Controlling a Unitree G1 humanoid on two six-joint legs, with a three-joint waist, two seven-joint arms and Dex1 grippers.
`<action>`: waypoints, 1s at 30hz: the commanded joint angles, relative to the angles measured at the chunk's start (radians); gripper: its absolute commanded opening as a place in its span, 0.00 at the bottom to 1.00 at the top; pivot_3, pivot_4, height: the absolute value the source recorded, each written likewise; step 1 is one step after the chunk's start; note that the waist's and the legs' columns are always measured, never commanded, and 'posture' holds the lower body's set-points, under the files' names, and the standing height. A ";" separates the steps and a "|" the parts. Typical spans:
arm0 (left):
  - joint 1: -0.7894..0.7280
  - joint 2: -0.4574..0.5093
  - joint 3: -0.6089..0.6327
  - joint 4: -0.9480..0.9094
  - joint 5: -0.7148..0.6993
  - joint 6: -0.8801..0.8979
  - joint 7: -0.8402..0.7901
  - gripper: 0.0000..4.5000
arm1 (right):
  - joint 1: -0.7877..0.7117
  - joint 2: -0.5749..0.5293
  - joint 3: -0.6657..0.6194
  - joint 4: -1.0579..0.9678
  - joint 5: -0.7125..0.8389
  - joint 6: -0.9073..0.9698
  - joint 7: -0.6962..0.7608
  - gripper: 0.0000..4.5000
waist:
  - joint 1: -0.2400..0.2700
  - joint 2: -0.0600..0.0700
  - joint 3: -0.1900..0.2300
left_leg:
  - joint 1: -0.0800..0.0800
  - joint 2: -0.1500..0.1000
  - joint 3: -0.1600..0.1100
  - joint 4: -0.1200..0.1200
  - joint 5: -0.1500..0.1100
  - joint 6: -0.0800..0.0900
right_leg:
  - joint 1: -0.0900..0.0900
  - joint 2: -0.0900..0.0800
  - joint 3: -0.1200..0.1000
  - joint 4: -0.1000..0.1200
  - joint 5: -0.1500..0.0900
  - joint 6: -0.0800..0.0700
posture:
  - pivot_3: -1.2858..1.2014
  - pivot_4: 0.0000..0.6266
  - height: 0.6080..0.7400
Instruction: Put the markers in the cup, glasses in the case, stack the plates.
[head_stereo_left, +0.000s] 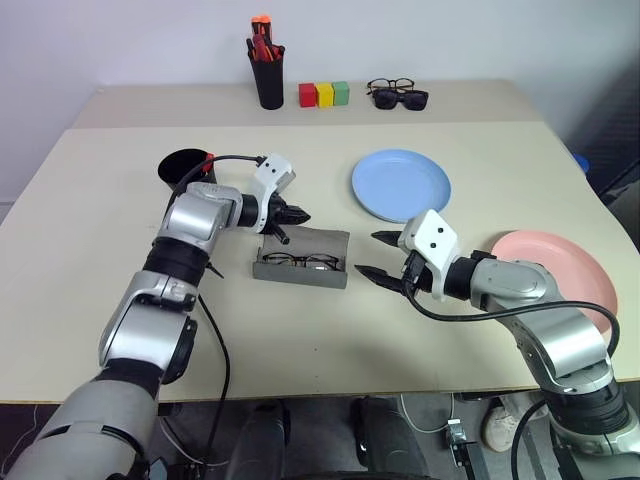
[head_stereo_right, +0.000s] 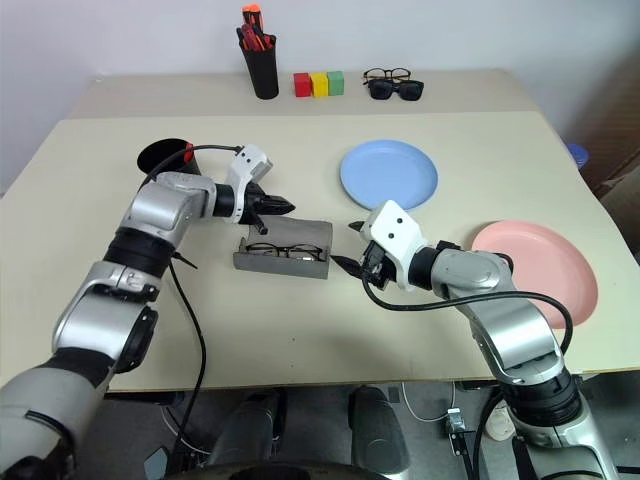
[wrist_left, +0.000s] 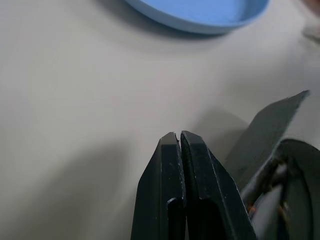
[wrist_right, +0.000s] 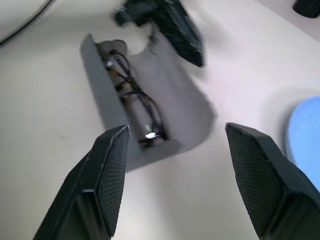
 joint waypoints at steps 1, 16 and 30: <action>0.084 0.042 0.009 -0.193 -0.026 0.084 0.004 0.01 | -0.026 -0.004 0.001 0.012 -0.003 -0.038 0.005 0.69 | -0.001 0.000 0.000 | 0.000 0.000 0.000 0.000 0.000 0.000 | 0.000 0.000 0.000 0.000 0.000 0.000 | 0.52 0.24 1.00; 0.445 0.138 0.147 -0.701 -0.178 -0.001 0.034 0.01 | -0.271 0.001 0.152 0.541 -0.339 -0.230 -0.170 0.69 | 0.001 0.001 0.000 | 0.001 0.000 0.001 0.000 0.000 0.000 | 0.000 0.000 0.001 0.000 0.000 -0.001 | 0.52 0.24 1.00; 0.549 0.156 0.256 -0.809 -0.269 0.034 0.159 0.00 | -0.361 0.031 0.206 0.830 -0.525 -0.492 -0.208 0.01 | 0.002 0.001 0.000 | 0.001 0.000 0.001 0.000 0.000 0.000 | 0.001 -0.001 0.001 0.000 0.000 -0.001 | 0.52 0.24 1.00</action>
